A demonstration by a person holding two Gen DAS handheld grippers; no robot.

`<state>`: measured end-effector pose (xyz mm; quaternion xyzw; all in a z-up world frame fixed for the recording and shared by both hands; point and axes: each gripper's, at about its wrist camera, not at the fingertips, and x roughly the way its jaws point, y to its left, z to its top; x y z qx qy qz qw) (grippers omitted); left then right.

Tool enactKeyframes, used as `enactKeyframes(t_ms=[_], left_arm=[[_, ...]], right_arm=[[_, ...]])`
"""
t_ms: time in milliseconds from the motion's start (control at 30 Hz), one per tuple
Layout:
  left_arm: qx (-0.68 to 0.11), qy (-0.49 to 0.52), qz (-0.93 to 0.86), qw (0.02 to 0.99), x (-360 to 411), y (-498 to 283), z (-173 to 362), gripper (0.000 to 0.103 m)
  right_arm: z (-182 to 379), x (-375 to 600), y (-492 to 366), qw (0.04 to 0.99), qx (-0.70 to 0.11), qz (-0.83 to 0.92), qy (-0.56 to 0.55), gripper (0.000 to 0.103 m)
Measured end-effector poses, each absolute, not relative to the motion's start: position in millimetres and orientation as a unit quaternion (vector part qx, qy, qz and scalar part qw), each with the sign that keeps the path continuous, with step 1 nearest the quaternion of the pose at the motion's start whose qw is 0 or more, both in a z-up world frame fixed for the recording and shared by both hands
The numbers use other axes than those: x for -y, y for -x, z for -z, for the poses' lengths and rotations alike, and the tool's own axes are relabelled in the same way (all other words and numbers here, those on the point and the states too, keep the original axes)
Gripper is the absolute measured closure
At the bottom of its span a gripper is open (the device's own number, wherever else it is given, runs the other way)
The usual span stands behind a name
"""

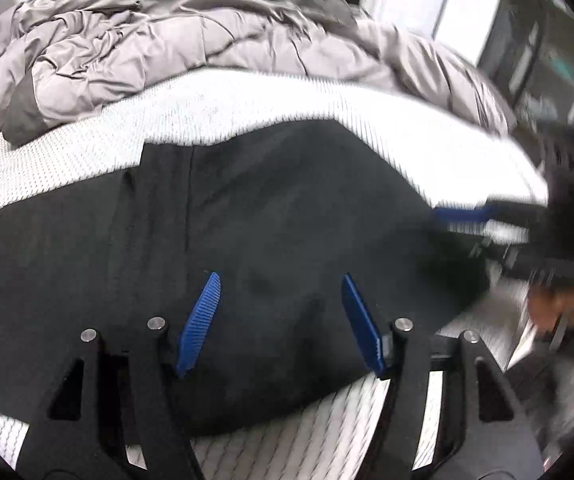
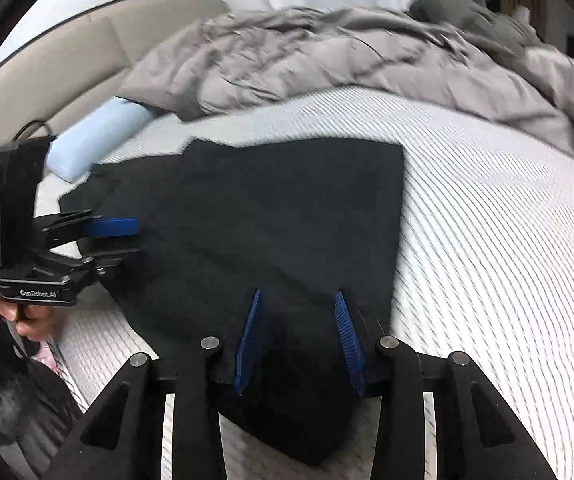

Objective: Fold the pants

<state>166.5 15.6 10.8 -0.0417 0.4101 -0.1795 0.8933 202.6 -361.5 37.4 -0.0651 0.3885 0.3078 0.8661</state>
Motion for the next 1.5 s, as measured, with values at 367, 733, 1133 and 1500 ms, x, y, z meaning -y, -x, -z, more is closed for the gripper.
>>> enactKeyframes(t_ms=[367,733,1133,1500], left_arm=[[-0.451,0.007,0.138,0.882,-17,-201,16,0.050],[-0.459,0.003,0.136,0.878,10,-222,1,0.048],[-0.441,-0.021,0.129,0.888,-13,-211,-2,0.059],[-0.467,0.021,0.117,0.876,-11,-266,9,0.065]], right_arm=[[-9,333,-238,0.864,-0.426,-0.225,0.146,0.065],[-26,312,-257,0.857,-0.418,-0.295,0.063,0.063],[-19,342,-273,0.877,-0.423,-0.192,0.119,0.062],[-7,274,-291,0.856,-0.434,-0.254,0.123,0.061]])
